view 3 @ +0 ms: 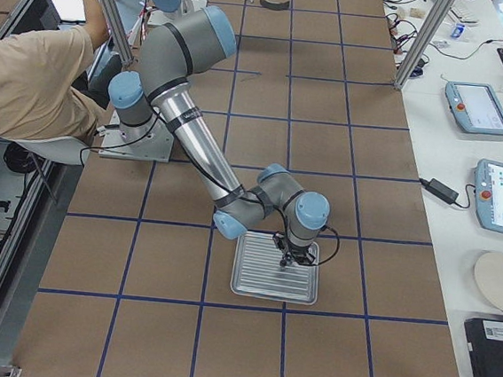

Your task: Place bearing gear from tray to pile

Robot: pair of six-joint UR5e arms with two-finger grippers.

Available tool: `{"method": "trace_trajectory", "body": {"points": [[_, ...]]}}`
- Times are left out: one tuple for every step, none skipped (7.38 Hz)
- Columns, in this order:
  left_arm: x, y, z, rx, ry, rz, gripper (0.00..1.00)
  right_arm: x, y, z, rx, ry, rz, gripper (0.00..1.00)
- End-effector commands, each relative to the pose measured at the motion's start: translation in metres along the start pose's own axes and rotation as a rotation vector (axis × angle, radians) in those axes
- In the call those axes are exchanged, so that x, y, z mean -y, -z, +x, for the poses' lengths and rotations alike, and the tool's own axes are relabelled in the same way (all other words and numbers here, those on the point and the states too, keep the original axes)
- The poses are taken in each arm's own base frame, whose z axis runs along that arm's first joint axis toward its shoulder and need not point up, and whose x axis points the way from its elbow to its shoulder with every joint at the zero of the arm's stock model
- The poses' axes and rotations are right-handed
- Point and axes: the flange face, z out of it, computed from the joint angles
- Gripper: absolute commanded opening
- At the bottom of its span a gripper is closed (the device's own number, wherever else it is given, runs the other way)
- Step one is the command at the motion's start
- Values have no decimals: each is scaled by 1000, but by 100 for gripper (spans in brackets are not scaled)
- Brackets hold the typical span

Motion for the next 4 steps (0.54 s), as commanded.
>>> {"method": "trace_trajectory", "body": {"points": [[0,0,0,0,0,0,100,16,37,-6,-29,-185,-13,0],[0,0,0,0,-1,0,100,49,63,-13,-44,-235,-10,0],[0,0,0,0,-1,0,100,84,92,-28,-28,-333,-2,0],[0,0,0,0,-1,0,100,133,124,-51,-5,-443,-3,0]]}}
